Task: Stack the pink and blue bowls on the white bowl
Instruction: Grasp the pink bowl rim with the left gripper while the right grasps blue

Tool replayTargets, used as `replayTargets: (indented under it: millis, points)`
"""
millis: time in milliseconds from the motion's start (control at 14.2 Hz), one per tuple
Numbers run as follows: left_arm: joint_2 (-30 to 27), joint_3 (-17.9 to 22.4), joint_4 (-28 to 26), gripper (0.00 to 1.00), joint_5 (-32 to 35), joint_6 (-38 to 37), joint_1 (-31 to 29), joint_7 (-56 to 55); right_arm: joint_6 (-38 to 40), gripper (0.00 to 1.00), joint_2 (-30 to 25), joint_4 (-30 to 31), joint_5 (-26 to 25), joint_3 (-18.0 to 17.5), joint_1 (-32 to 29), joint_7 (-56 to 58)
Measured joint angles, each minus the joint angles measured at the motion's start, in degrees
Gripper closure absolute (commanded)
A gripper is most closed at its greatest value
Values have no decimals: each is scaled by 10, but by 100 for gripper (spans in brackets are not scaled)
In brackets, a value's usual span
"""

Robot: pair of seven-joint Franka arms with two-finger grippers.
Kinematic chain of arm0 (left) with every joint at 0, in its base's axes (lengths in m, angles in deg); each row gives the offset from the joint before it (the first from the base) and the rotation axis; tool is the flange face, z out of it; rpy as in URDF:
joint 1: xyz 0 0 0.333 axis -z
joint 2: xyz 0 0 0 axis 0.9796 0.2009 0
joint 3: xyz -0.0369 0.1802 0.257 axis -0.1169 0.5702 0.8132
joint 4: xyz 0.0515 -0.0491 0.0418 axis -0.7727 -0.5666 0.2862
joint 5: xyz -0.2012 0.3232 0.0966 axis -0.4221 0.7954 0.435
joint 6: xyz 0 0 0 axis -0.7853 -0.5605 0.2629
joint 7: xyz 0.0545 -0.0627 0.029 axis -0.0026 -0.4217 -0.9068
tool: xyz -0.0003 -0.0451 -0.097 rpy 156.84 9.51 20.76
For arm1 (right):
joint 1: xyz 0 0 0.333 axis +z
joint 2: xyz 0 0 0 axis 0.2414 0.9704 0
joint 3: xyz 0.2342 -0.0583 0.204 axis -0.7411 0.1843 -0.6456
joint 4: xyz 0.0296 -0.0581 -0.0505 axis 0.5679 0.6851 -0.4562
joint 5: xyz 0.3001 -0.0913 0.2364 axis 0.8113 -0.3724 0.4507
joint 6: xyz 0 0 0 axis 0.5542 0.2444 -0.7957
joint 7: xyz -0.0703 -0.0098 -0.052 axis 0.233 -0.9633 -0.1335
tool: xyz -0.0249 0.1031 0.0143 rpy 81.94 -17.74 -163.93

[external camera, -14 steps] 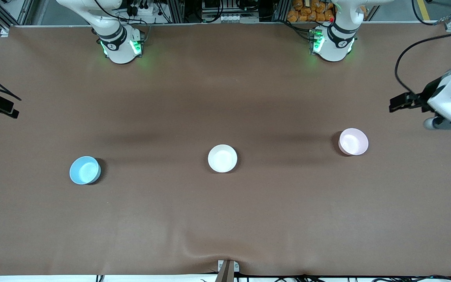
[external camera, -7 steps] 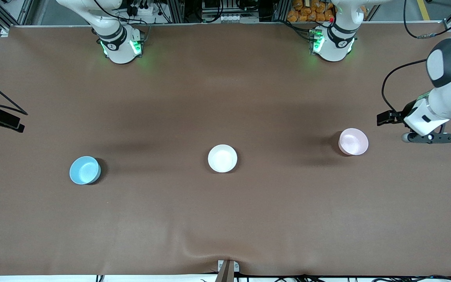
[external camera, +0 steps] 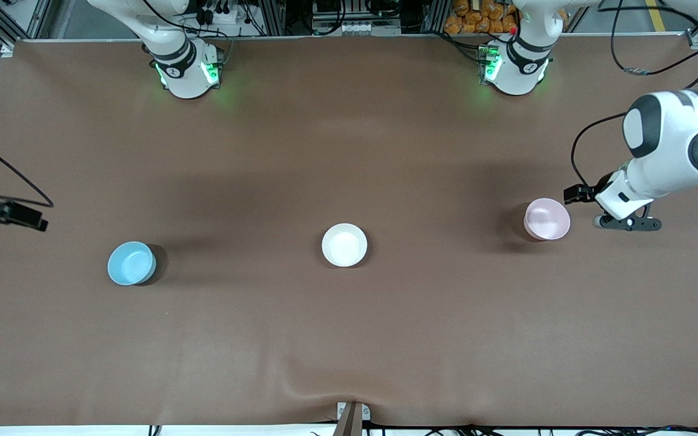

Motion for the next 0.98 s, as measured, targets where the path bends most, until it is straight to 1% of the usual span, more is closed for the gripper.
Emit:
replayTargets:
  millis: [211,281,351,422,492,562,703,843,984]
  points:
    - [53,0,-9,29,0,66,-23,28,-42,0,43,0,0,0,-3,0]
    - [68,0,-9,30,0,82,-23,30,-63,0,52,0,0,0,-5,0]
    - [82,-1,-9,34,0,97,-22,30,-81,0,62,1,0,0,-7,0]
    - [94,-2,-9,41,0,109,-21,30,-91,0,72,1,0,0,-9,0]
    - [102,-2,-9,52,0,116,-21,30,-95,0,84,2,0,0,-11,1]
    - [107,-3,-9,69,0,119,-21,30,-96,0,95,3,0,0,-11,1]
    - [110,-3,-8,99,0,119,-20,30,-99,0,112,8,0,-2,-11,1]
    - [110,-5,-7,100,0,118,-15,19,-120,0,123,23,0,-4,-11,1]
    - [110,-14,-3,100,0,114,-14,-12,-161,0,130,55,0,-3,-11,10]
